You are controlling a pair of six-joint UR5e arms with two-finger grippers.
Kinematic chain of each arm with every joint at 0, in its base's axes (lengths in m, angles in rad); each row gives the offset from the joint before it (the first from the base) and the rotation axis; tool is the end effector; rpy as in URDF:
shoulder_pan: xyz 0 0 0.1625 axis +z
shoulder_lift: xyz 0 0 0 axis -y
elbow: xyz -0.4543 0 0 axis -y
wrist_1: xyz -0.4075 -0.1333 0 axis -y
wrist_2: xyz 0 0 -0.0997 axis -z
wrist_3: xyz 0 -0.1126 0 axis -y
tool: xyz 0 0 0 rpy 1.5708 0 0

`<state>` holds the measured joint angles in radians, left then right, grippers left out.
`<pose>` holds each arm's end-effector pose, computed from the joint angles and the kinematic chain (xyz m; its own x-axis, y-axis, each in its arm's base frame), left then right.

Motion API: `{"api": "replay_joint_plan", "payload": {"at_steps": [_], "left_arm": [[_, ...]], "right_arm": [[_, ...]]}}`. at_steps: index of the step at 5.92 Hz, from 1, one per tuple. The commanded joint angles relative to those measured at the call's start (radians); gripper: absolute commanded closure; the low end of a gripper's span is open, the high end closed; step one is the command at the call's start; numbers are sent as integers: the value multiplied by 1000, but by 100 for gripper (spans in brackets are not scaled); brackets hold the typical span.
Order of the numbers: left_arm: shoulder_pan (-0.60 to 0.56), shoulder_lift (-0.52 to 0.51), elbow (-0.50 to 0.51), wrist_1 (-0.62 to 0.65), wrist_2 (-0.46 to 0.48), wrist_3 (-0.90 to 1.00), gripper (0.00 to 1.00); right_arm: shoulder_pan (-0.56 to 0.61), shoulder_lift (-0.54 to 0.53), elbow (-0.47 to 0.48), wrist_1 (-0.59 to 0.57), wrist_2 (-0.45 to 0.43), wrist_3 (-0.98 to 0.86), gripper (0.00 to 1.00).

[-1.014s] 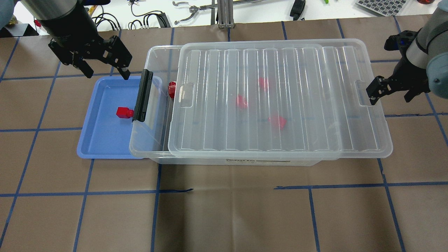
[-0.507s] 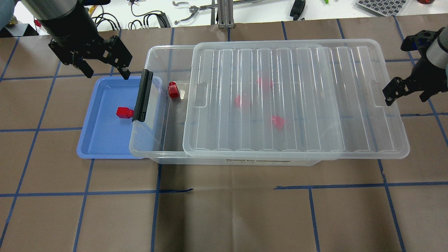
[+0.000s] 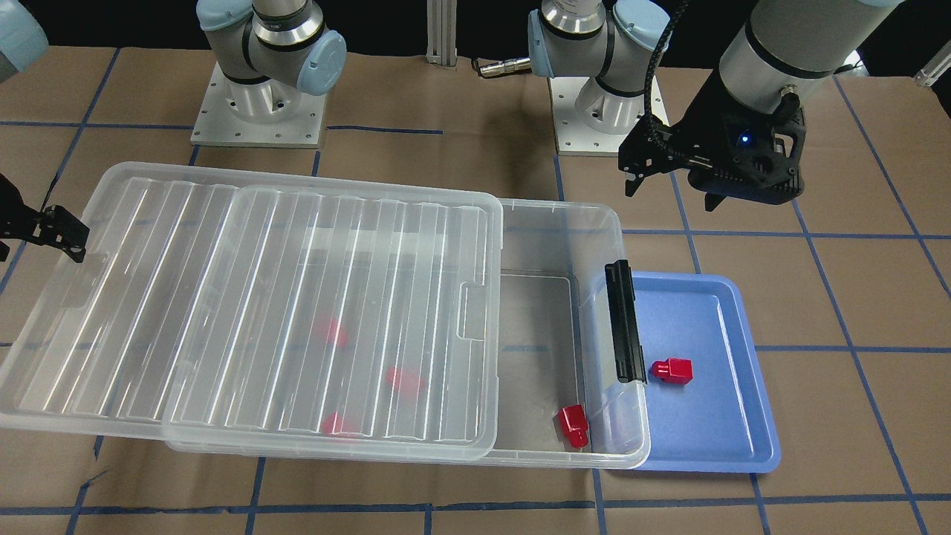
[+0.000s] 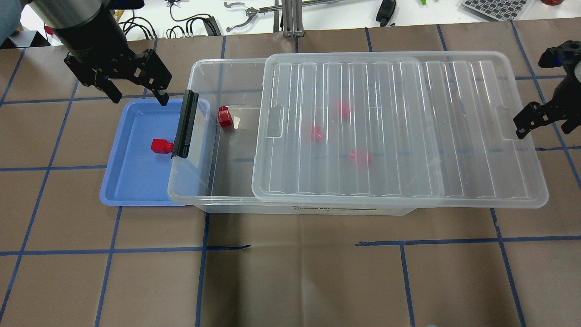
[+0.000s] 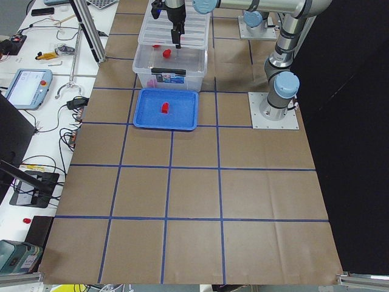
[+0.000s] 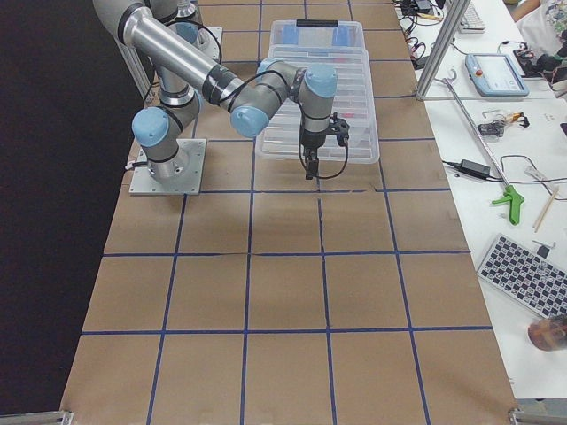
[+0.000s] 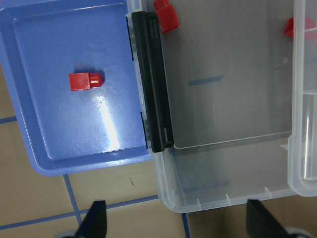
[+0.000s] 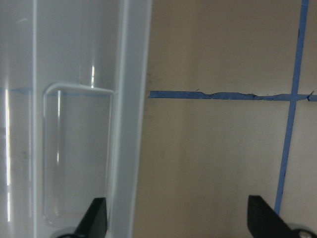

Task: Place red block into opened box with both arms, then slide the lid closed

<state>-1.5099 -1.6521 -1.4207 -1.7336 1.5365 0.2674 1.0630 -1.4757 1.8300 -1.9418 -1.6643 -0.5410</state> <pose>-0.1045 -0.5395 0.5219 -0.9779 0.2008 0.0577 0.2051 0.9753 0.0815 -0.1489 -0.5201 0.3629 -0.9955 -0.0338 0.0886 -0.0309 0.9990 0.0338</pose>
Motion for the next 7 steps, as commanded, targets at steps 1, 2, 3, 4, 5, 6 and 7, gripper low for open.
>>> {"api": "replay_joint_plan", "payload": {"at_steps": [1, 2, 3, 4, 5, 6, 7], "left_arm": [[2, 0, -7, 2, 5, 213, 1], [20, 0, -9, 0, 7, 368, 1], [58, -2, -7, 0, 5, 498, 1], [85, -2, -7, -3, 7, 673, 1], [105, -6, -9, -4, 7, 817, 1], [122, -18, -9, 0, 28, 922, 1], [140, -24, -11, -1, 42, 1034, 1]], "right_arm": [[-17, -1, -3, 0, 1, -10, 0], [-17, -15, -11, 4, -2, 2, 0], [-6, -43, -30, 20, 14, 53, 0], [42, -57, -91, 82, 44, 100, 0], [149, -55, -203, 192, 54, 195, 0], [243, -46, -295, 298, 57, 304, 0], [376, -44, -380, 378, 70, 446, 0]]}}
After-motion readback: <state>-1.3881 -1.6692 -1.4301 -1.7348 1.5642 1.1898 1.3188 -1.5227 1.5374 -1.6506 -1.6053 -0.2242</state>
